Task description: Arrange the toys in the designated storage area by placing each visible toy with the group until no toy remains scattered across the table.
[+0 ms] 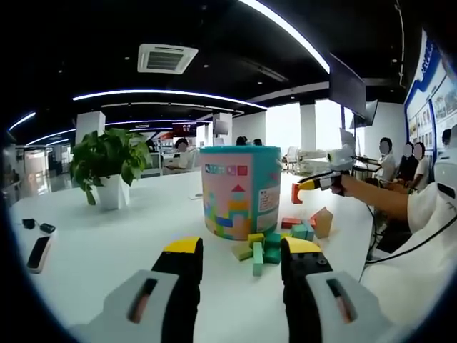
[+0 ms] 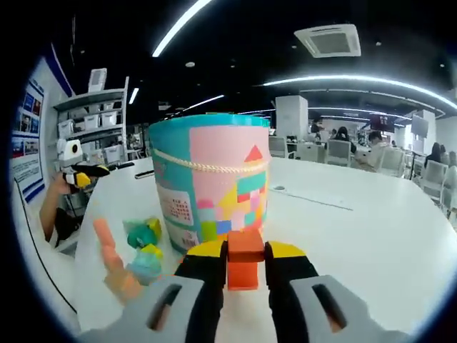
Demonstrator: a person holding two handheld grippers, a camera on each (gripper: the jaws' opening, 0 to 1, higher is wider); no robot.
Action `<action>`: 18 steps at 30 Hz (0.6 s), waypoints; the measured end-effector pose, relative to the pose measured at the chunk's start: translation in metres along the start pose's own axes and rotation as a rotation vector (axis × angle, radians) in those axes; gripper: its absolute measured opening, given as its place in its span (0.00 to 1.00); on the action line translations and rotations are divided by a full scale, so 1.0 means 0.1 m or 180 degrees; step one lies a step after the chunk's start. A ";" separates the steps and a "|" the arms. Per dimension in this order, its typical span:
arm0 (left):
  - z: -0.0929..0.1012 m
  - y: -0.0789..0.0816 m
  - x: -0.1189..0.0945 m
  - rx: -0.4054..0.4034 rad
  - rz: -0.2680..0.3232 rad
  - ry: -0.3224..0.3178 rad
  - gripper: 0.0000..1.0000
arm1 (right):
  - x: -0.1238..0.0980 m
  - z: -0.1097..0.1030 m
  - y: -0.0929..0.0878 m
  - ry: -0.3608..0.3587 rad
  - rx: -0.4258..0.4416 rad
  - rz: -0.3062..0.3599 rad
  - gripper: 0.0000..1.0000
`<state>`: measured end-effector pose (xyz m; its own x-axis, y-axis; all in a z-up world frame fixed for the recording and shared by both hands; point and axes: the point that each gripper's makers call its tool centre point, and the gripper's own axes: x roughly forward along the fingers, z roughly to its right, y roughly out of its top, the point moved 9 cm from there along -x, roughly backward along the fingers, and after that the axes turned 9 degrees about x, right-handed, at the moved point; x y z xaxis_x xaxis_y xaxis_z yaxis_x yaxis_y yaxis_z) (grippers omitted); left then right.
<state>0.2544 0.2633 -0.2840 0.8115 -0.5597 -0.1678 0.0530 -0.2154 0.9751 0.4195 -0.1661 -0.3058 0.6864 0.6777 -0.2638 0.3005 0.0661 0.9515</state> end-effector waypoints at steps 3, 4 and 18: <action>0.00 0.00 0.00 -0.0002 -0.0009 -0.0007 0.45 | -0.03 -0.06 0.12 0.0016 -0.0030 0.0008 0.21; 0.00 0.00 0.00 -0.0001 -0.0006 -0.0006 0.45 | -0.03 -0.07 0.16 0.0021 -0.0036 0.0022 0.20; -0.01 0.03 -0.03 -0.0002 0.0050 0.0016 0.45 | -0.31 -0.26 0.73 0.0040 -0.0085 0.0228 0.20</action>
<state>0.2526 0.2646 -0.2801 0.8152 -0.5590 -0.1518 0.0407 -0.2061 0.9777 0.4033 -0.1631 -0.2238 0.6970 0.6906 -0.1929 0.2328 0.0364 0.9718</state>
